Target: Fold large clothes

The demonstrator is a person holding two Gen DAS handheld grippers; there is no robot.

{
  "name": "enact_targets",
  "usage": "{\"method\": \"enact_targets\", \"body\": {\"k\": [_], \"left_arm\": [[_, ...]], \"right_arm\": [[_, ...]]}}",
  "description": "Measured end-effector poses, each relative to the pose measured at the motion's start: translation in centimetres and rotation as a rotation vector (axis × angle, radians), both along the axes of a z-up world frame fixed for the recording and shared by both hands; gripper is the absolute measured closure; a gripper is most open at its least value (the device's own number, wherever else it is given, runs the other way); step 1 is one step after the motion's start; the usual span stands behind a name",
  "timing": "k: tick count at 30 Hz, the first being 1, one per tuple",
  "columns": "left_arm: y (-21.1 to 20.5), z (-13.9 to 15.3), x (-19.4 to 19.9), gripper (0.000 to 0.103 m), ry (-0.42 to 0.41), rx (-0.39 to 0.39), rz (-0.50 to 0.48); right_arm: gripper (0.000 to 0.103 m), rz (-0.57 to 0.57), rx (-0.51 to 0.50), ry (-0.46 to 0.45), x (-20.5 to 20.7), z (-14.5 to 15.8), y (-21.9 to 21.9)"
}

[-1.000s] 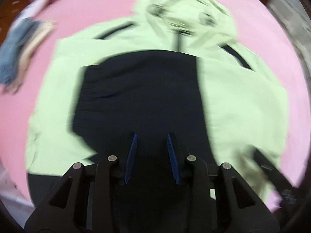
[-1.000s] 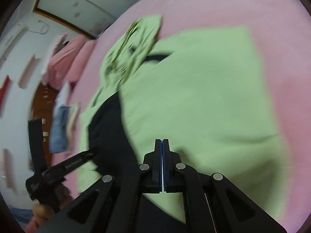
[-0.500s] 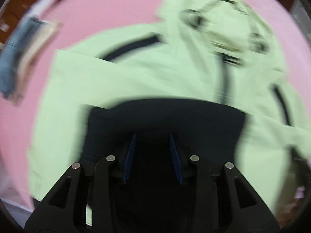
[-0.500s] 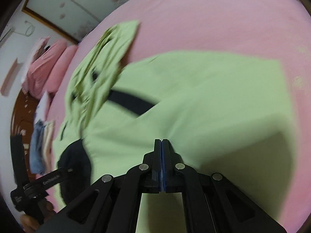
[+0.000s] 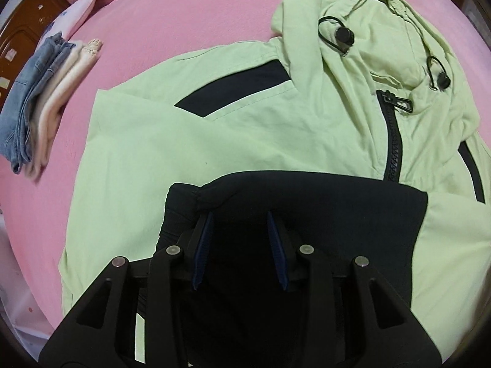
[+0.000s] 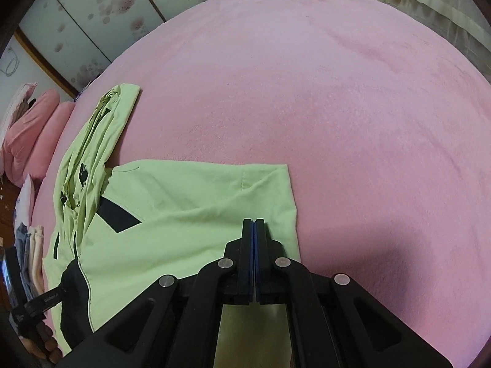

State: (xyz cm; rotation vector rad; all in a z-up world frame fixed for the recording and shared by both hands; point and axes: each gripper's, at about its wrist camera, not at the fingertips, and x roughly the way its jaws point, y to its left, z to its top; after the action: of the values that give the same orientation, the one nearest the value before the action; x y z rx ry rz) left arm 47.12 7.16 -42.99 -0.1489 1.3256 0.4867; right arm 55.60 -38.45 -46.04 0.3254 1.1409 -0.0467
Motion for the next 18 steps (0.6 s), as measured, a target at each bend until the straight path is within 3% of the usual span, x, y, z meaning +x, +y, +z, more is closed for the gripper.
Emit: {"method": "enact_targets", "body": {"k": [4, 8, 12, 18], "left_arm": [[-0.6, 0.2, -0.8, 0.069, 0.037, -0.053, -0.015], [-0.4, 0.8, -2.2, 0.06, 0.048, -0.119, 0.009], [-1.2, 1.5, -4.4, 0.055, 0.043, -0.115, -0.005], [-3.0, 2.3, -9.4, 0.054, 0.07, -0.126, -0.077]], "right_arm": [[0.103, -0.084, 0.045, 0.023, -4.2, 0.8, -2.7], [0.103, -0.139, 0.044, 0.046, -11.2, 1.9, -4.8], [0.103, -0.145, -0.006, 0.119, -15.6, 2.2, -5.1], [0.103, -0.119, -0.055, 0.153, -19.9, 4.2, -3.9]]}}
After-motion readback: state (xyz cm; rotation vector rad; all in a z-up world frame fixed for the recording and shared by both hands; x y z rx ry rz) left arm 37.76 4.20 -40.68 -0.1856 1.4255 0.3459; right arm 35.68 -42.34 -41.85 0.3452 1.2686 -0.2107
